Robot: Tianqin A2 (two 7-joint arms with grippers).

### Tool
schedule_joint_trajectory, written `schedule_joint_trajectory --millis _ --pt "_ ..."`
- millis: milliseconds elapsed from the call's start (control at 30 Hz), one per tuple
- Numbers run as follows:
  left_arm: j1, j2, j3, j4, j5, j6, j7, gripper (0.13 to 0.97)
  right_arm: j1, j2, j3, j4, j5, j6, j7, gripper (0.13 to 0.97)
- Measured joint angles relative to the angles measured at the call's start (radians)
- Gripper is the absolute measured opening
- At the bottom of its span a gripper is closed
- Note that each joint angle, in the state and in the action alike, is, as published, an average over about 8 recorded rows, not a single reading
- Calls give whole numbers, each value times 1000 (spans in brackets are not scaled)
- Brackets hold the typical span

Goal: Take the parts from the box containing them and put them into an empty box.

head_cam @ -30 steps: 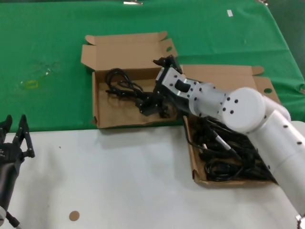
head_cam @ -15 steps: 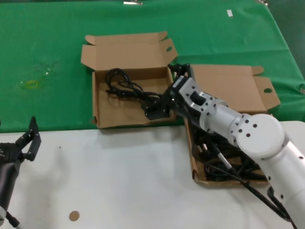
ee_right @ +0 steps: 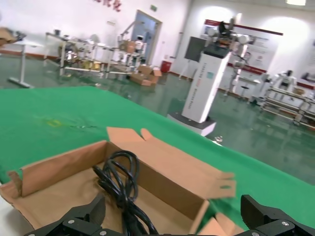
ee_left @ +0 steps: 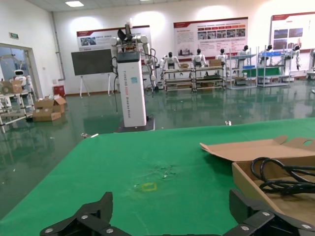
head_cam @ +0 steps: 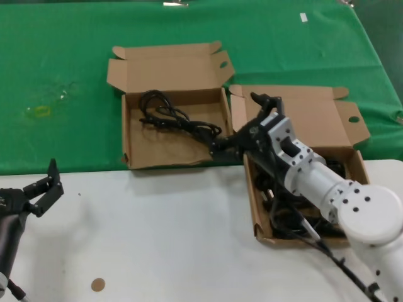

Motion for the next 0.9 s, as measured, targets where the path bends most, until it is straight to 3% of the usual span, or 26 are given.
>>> schedule_joint_trajectory --millis 233,533,900 --pt "0 0 0 0 0 0 1 847 -85 12 39 66 73 52 -17 966" --pt "0 0 0 0 0 0 0 942 -194 28 91 151 168 119 -38 966" --pt "0 0 0 0 0 0 0 963 -327 47 153 254 282 200 -64 966"
